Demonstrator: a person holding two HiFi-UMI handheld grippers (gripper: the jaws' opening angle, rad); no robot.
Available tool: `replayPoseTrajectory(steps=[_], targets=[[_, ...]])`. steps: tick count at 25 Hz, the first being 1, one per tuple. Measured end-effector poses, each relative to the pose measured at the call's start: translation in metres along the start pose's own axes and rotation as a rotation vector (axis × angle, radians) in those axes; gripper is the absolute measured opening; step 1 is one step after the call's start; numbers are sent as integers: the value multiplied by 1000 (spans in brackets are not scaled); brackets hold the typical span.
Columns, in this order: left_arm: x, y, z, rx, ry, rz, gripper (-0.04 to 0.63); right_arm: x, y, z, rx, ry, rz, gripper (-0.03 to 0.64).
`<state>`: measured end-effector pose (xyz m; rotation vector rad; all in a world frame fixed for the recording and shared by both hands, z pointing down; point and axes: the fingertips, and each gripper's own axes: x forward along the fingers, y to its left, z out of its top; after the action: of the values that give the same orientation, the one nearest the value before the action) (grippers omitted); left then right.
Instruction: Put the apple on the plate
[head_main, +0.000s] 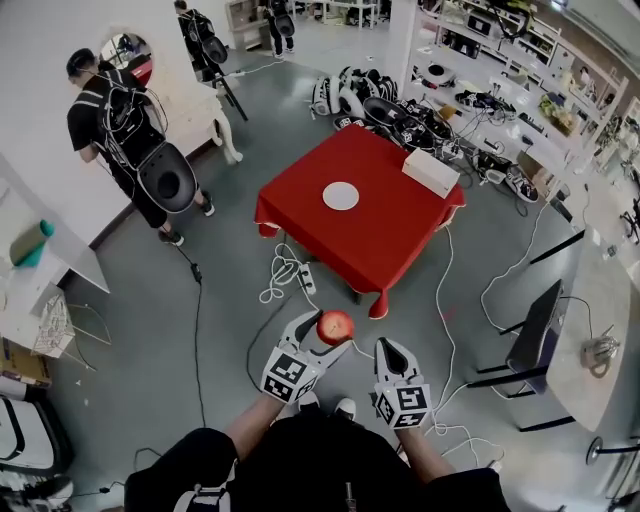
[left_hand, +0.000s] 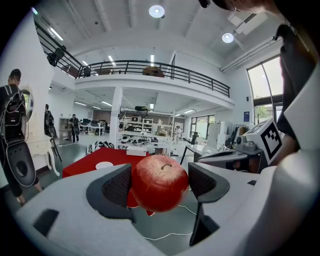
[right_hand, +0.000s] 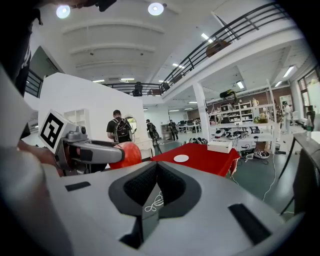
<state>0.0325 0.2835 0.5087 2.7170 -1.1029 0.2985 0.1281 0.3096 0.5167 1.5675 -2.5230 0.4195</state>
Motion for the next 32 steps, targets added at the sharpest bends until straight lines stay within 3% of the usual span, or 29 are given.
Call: replayPoseTrajectory(steps=[23,32], targets=[[14,-22,-8,-23,20,87,360,-18,-25,-17,46,14,66,11],[15,-7,-6,-36,12,109,360,2,-20,-13,41,19,92,11]])
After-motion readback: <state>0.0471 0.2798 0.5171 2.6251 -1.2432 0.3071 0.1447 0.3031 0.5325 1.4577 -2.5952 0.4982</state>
